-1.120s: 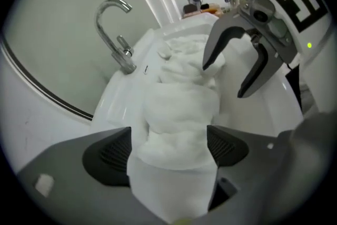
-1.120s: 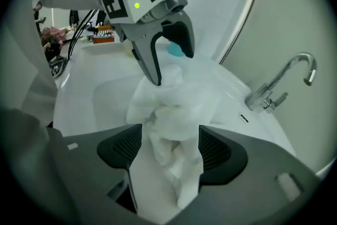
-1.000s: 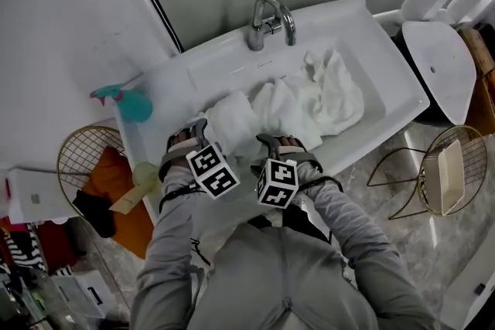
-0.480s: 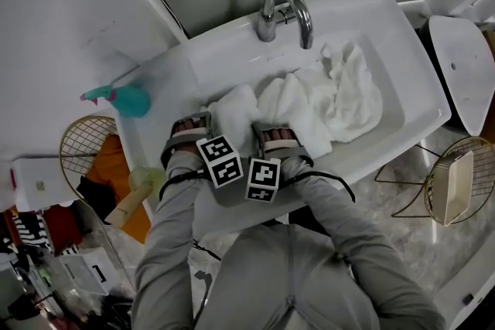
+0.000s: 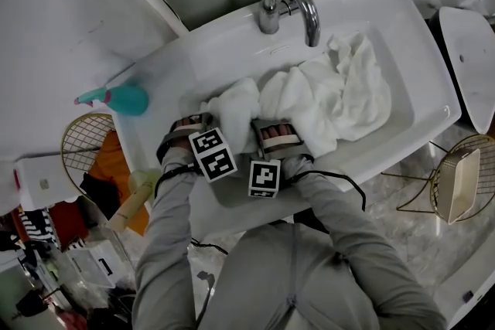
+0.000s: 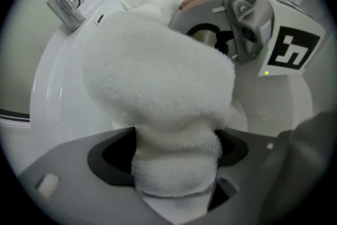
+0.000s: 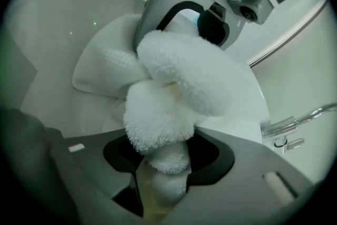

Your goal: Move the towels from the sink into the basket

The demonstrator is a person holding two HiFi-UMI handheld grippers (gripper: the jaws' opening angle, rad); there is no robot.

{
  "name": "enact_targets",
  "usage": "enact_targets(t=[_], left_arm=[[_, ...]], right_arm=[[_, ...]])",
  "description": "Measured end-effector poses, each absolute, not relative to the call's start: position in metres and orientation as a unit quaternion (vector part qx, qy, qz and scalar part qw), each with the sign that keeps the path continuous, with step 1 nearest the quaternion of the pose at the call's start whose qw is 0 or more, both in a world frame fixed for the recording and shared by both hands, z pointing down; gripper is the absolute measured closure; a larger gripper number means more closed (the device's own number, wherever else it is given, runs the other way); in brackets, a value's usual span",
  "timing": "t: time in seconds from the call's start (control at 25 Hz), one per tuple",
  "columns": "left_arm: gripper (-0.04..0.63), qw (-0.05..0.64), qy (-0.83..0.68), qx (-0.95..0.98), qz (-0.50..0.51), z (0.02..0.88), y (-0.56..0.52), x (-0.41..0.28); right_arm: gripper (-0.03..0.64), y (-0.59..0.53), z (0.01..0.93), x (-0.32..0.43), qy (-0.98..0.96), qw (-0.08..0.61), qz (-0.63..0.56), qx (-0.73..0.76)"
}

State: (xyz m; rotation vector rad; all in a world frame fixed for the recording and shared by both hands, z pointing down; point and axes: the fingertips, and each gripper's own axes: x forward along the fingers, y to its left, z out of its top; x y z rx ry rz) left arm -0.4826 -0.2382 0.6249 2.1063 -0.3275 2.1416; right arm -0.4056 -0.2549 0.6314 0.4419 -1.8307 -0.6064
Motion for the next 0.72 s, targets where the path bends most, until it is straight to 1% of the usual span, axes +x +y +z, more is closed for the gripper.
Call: enact_targets(t=[0.08,0.16,0.2,0.32,0.4,0.48,0.72], left_arm=[[0.168,0.049,-0.106,0.700,0.705,0.626,-0.236,-0.481],[0.257,0.030,-0.110,0.702,0.703,0.625,-0.235,-0.481],[0.297,0.022,-0.114,0.702,0.702,0.625,-0.235,-0.482],[0.385,0.011,-0.126,0.700,0.703,0.621,-0.238,-0.484],[0.418,0.011,-0.137,0.699,0.701,0.615,-0.240,-0.485],[0.434,0.015,-0.157,0.704,0.693,0.603,-0.244,-0.486],[0.449,0.020,-0.250,0.732,0.633,0.541,-0.262,-0.488]], right_arm=[[0.427,-0.258,0.628,-0.406,-0.775,0.542,-0.260,0.194],[0.454,-0.259,0.625,-0.405,-0.778,0.537,-0.261,0.197],[0.465,-0.259,0.623,-0.405,-0.780,0.534,-0.259,0.199],[0.480,-0.261,0.612,-0.403,-0.789,0.522,-0.246,0.210],[0.482,-0.262,0.601,-0.403,-0.802,0.506,-0.231,0.220],[0.482,-0.264,0.585,-0.402,-0.812,0.487,-0.220,0.235],[0.483,-0.274,0.526,-0.391,-0.829,0.430,-0.198,0.298]])
